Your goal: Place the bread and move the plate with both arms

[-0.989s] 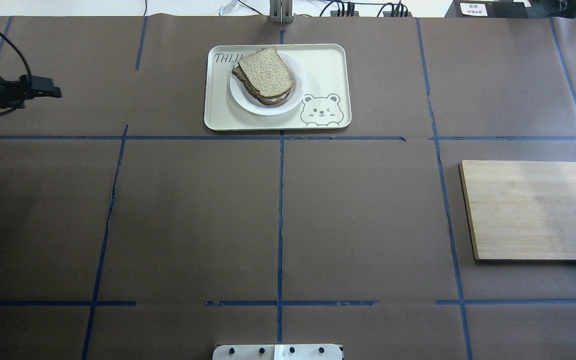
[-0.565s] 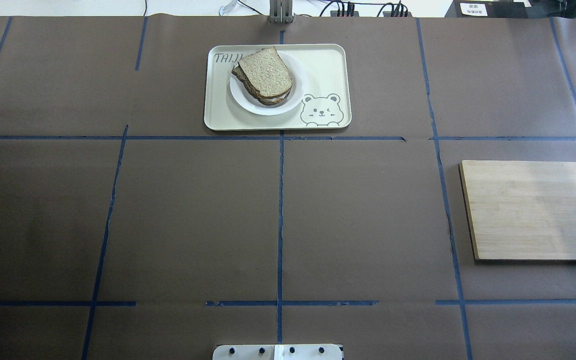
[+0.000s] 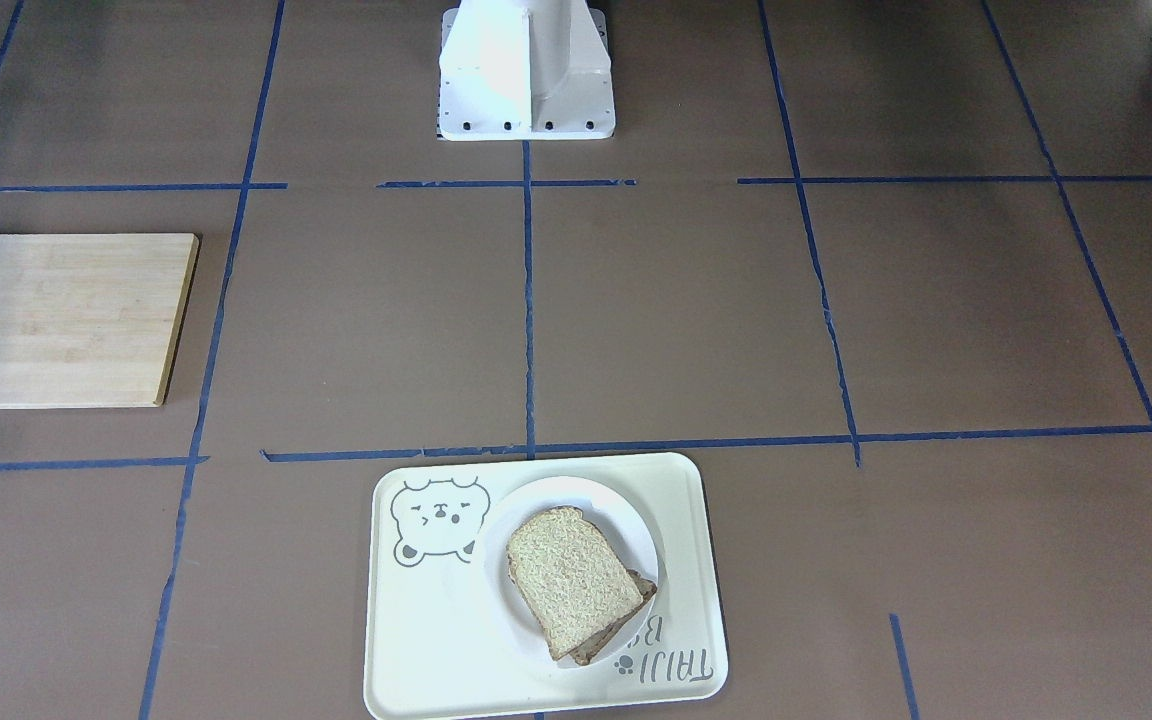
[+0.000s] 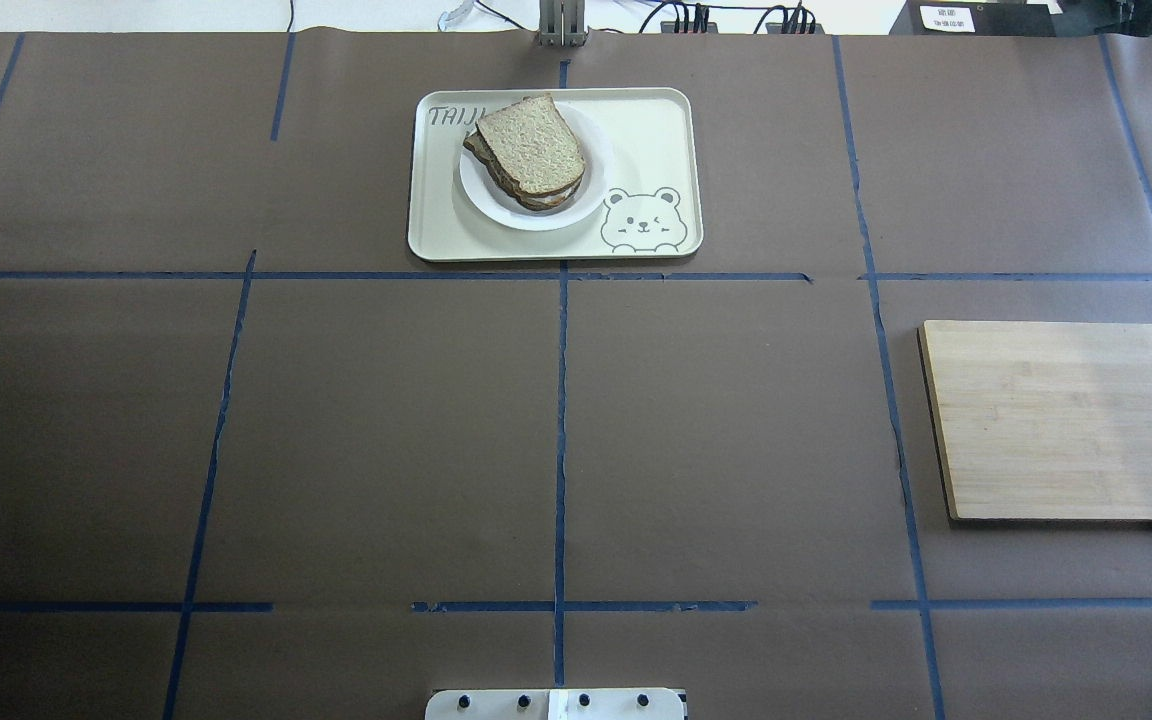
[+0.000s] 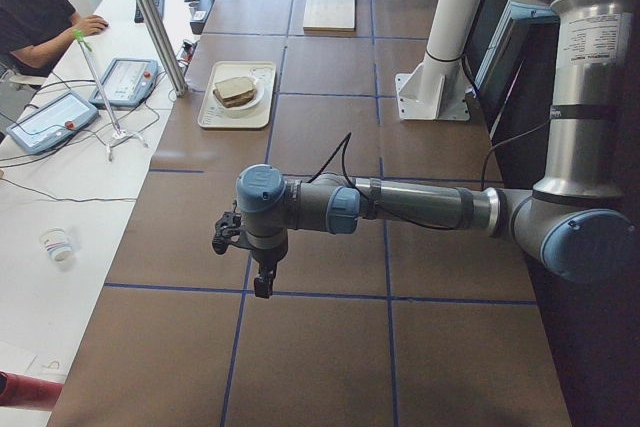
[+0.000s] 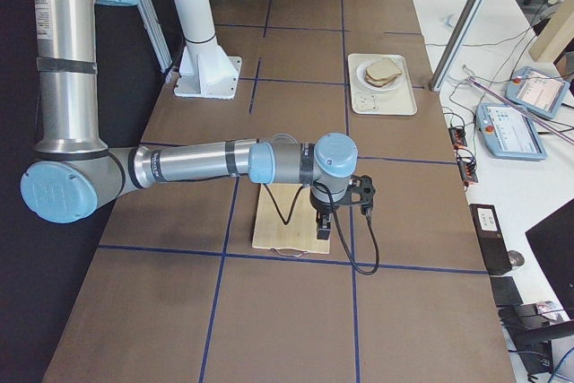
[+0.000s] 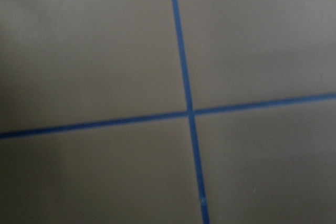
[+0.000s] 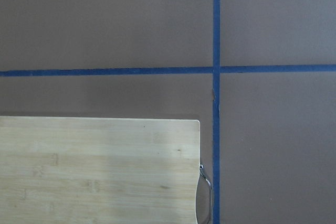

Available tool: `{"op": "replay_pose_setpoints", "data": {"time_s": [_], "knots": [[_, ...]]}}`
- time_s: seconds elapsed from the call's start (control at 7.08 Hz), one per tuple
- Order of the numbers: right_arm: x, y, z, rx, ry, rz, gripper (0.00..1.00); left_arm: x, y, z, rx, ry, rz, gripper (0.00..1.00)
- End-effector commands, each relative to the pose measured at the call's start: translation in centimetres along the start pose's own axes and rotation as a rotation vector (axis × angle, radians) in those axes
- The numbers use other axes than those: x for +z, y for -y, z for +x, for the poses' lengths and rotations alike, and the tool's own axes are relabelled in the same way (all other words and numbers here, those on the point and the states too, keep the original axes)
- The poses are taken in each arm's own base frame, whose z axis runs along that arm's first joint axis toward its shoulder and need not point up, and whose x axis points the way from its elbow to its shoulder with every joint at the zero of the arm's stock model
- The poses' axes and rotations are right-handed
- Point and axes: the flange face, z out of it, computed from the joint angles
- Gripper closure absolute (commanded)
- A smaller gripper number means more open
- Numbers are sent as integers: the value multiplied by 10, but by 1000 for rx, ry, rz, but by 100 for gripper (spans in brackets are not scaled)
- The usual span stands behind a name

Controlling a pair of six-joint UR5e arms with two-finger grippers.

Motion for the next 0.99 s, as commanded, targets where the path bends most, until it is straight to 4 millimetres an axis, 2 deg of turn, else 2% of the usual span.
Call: {"op": "replay_pose_setpoints", "data": {"time_s": [0.0,0.28,0.71,0.85], "knots": [[10,-19,19,9,3,-23,0,10,-8,-6,37,-14,-74,0],[16,-29,29,9,-1,-35,0,25,-33,-17,45,-19,-106,0],[27,-41,67,-2,-4,-55,0,28,-35,-20,38,-20,-111,0],[13,-36,66,7,-3,-25,0,29,-35,-20,41,-22,-110,0]]}}
